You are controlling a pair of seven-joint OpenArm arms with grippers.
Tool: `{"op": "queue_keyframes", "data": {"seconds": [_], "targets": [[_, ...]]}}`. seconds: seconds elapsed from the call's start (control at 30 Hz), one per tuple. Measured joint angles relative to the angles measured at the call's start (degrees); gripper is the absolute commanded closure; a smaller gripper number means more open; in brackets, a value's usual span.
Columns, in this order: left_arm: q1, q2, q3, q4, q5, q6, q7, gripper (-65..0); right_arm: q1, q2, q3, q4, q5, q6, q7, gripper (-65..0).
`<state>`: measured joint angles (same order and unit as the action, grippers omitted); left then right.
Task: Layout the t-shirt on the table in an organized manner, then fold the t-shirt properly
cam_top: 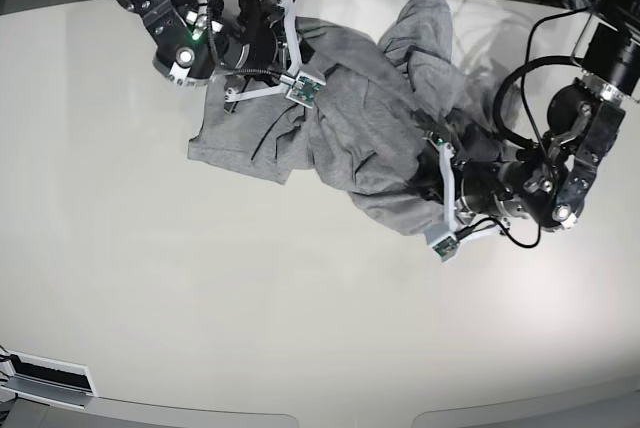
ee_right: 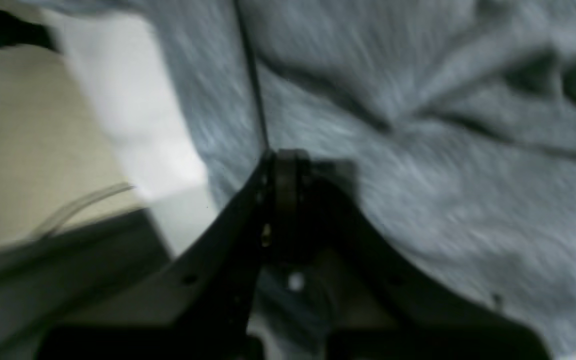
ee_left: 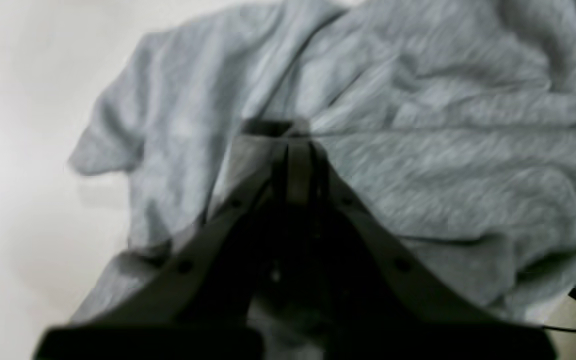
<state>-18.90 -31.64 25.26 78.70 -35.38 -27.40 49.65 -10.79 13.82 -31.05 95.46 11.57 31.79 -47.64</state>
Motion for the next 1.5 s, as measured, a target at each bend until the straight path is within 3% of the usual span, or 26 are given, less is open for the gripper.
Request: {"op": "queue_keyframes", "data": {"seconds": [0.1, 0.3, 0.4, 0.6, 0.7, 0.83, 0.9, 1.13, 1.37, 1.5], "targets": [[0.50, -1.42, 0.00, 0.00, -3.78, -1.86, 2.38, 0.0, 0.20, -0.02, 0.02, -0.57, -5.38, -5.16, 0.28, 0.0], [7.37, -2.25, -0.20, 0.02, -14.19, -12.20, 13.22, 0.0, 0.46, 0.42, 0.07, -0.87, -12.85, -13.25, 4.46, 0.0], [10.64, -2.01, -0.15, 0.02, -17.33, -12.17, 14.43, 0.0, 1.57, 0.42, 0.07, -2.95, -13.46, -14.95, 7.26, 0.0], [13.49, -2.21, -0.20, 0.04, -17.16, -12.13, 7.58, 0.0, 7.52, 0.31, 0.02, -8.44, -14.73, -23.43, 7.30, 0.0], [13.29, -1.90, -0.20, 0.00, -16.57, -12.13, 1.31, 0.0, 10.84, 0.46, 0.02, -8.44, -14.64, -25.68, 6.47, 0.0], [10.56, 0.96, -0.20, 0.00, -16.15, -12.11, 1.14, 0.0, 15.58, 0.31, 0.07, -8.04, -12.94, -26.95, 3.67, 0.0], [9.31, 2.32, -0.20, 0.00, -14.60, -11.87, 1.09, 0.0, 16.02, 0.35, 0.13, -6.27, -9.99, -25.14, 3.15, 0.0], [6.14, 7.13, -0.22, -0.39, -3.61, -4.48, -1.79, 0.0, 13.53, 0.28, 0.33, 0.96, -0.04, -16.09, 0.42, 0.0], [5.68, 8.92, -0.22, -6.10, 4.04, 1.16, -7.56, 0.0, 5.35, 0.42, 8.83, 12.35, 12.31, -2.62, -1.27, 0.0], [4.22, 8.92, -0.22, -9.42, 3.93, 3.21, -7.89, 0.0, 0.94, 0.35, 12.44, 13.51, 20.37, 5.46, -3.30, 0.0]]}}
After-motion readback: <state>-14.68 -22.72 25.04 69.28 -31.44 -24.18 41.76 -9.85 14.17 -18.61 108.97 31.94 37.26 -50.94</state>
